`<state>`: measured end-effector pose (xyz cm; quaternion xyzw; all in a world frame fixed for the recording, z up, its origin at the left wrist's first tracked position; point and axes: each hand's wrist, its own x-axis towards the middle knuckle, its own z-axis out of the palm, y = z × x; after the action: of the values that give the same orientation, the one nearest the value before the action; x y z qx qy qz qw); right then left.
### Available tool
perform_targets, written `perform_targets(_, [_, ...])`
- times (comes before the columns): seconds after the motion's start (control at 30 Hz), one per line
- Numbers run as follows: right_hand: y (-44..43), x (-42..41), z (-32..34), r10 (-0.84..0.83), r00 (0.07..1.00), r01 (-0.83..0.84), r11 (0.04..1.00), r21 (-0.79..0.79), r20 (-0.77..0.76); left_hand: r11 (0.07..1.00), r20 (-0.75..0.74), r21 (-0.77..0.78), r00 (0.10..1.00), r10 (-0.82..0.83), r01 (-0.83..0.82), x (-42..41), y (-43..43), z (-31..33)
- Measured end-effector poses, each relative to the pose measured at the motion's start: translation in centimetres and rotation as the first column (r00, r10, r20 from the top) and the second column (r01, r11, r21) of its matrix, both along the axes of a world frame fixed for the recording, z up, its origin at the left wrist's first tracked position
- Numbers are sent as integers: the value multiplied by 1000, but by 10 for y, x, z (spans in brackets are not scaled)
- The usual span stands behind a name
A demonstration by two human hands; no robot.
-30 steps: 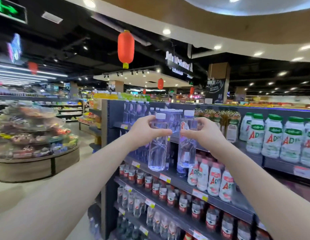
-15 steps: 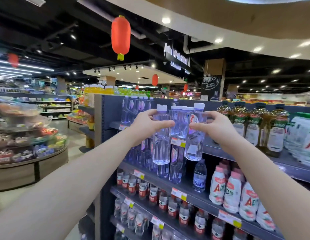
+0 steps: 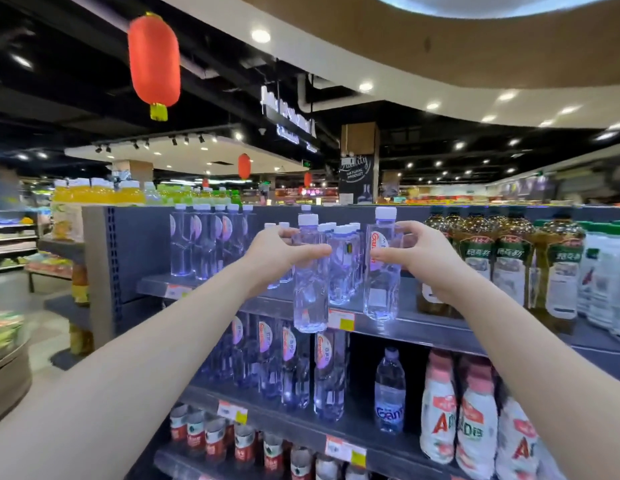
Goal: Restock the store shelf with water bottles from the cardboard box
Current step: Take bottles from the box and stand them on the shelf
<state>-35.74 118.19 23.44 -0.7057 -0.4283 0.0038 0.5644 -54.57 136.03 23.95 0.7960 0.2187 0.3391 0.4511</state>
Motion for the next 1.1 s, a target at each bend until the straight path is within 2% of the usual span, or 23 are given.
perform_targets(0.23, [50,30,-9,-124,992,125,992,33,-17,983,4,28,983,-182,182,38,62,-2])
perform_targets(0.43, [101,57,-16,-241,965,251,962,106,-103,946,-2,80,949,-315,314,61,115,4])
perform_targets(0.57, [123,72,-21,-313,939,326,942,80,-139,932,-30,97,937,-348,349,73,144,7])
perform_targets(0.7, [140,82,-30,-331,933,339,940,36,-143,913,-43,83,917,-397,400,83,157,5])
perform_targets(0.93, [149,105,-54,-344,939,344,939,-4,-21,912,8,86,915,-403,400,94,161,13])
perform_targets(1.03, [147,113,-55,-274,961,270,958,-93,-31,910,5,105,915,-403,401,102,162,18])
perform_targets(1.1, [145,120,-56,-275,961,274,951,-140,15,908,-17,134,917,-399,398,106,160,20])
